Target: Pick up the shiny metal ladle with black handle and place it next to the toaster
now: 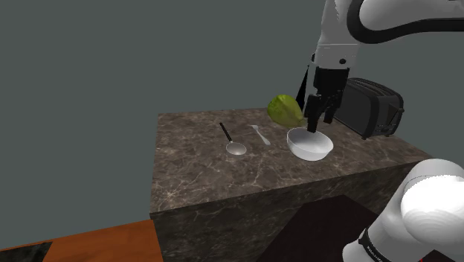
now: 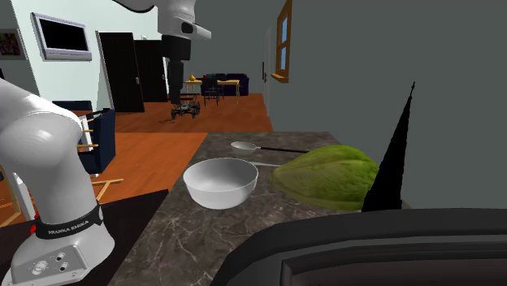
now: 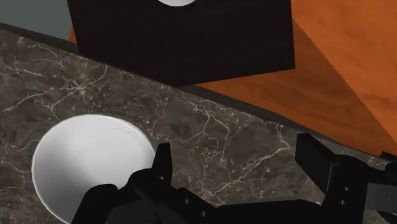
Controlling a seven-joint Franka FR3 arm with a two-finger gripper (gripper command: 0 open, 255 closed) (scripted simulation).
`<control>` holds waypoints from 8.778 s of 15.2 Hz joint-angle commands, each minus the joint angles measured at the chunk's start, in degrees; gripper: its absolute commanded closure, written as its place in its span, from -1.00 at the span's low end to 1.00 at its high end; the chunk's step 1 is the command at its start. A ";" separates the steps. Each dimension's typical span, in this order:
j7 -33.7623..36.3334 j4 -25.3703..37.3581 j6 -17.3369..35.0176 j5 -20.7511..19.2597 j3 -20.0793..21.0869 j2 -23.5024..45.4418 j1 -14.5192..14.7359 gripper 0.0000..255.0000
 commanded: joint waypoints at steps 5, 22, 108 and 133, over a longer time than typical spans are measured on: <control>3.49 -0.91 8.98 1.39 1.55 5.80 -0.55 -1.00; 18.22 10.06 40.01 1.02 5.96 38.07 -3.54 -1.00; 25.73 51.03 14.27 -1.76 5.51 48.94 -3.83 1.00; 3.07 24.57 11.54 -0.44 -7.95 20.72 -13.35 1.00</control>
